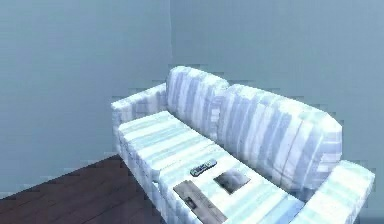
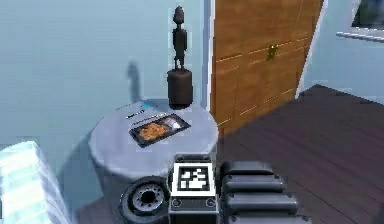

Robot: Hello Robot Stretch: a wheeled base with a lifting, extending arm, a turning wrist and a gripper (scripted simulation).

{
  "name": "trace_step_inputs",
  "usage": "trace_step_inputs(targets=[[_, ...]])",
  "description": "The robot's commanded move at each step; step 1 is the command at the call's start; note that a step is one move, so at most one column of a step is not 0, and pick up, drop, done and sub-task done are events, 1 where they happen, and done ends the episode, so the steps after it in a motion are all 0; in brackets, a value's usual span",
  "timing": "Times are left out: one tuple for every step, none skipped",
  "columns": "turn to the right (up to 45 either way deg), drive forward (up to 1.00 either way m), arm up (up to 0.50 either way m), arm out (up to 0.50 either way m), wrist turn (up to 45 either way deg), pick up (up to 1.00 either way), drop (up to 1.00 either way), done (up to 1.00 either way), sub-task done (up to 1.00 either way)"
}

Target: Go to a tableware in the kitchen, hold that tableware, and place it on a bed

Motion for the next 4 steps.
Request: trace_step_inputs(targets=[[-45.0, 0.00, 0.00, 0.00, 0.0, 0.00, 0.00, 0.00, 0.00], [-45.0, 0.00, 0.00, 0.00, 0.0, 0.00, 0.00, 0.00, 0.00], [-45.0, 0.00, 0.00, 0.00, 0.0, 0.00, 0.00, 0.00, 0.00], [-3.0, 0.00, 0.00, 0.00, 0.0, 0.00, 0.00, 0.00, 0.00]])
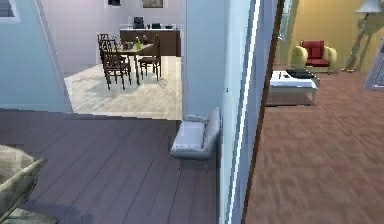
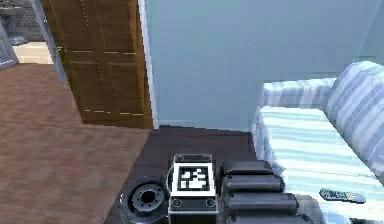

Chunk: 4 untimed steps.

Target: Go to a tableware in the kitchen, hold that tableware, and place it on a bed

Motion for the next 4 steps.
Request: trace_step_inputs(targets=[[0.0, 0.15, 0.00, 0.00, 0.0, 0.00, 0.00, 0.00, 0.00], [45.0, 0.00, 0.00, 0.00, 0.0, 0.00, 0.00, 0.00, 0.00], [24.0, 0.00, 0.00, 0.00, 0.0, 0.00, 0.00, 0.00, 0.00], [0.0, 0.30, 0.00, 0.00, 0.0, 0.00, 0.00, 0.00, 0.00]])
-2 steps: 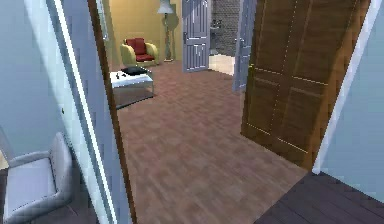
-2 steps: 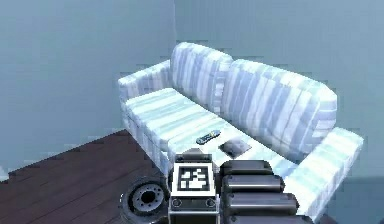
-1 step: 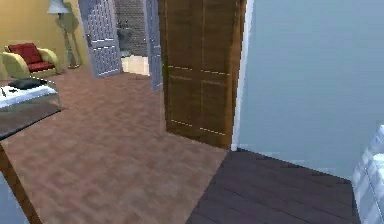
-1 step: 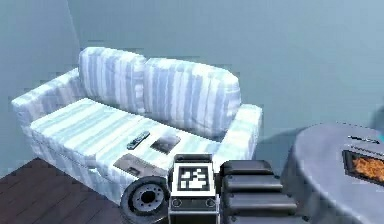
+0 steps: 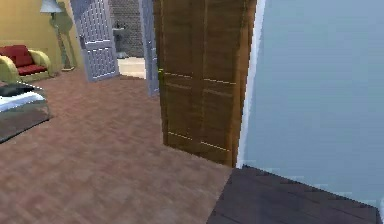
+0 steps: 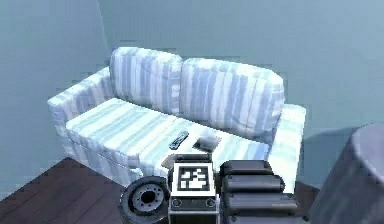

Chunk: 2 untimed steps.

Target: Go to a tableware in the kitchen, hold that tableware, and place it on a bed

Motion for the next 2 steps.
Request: trace_step_inputs(targets=[[-30.0, 0.00, 0.00, 0.00, 0.0, 0.00, 0.00, 0.00, 0.00], [0.0, 1.00, 0.00, 0.00, 0.0, 0.00, 0.00, 0.00, 0.00]])
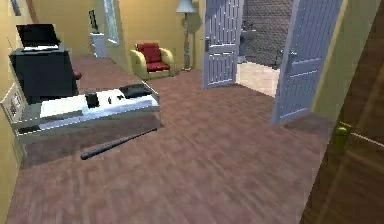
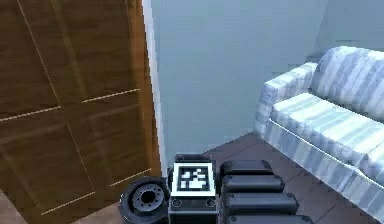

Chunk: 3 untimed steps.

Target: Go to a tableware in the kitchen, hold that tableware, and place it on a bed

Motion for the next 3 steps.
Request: trace_step_inputs(targets=[[0.0, 1.00, 0.00, 0.00, 0.0, 0.00, 0.00, 0.00, 0.00], [0.0, 1.00, 0.00, 0.00, 0.0, 0.00, 0.00, 0.00, 0.00], [0.0, 0.70, 0.00, 0.00, 0.0, 0.00, 0.00, 0.00, 0.00]])
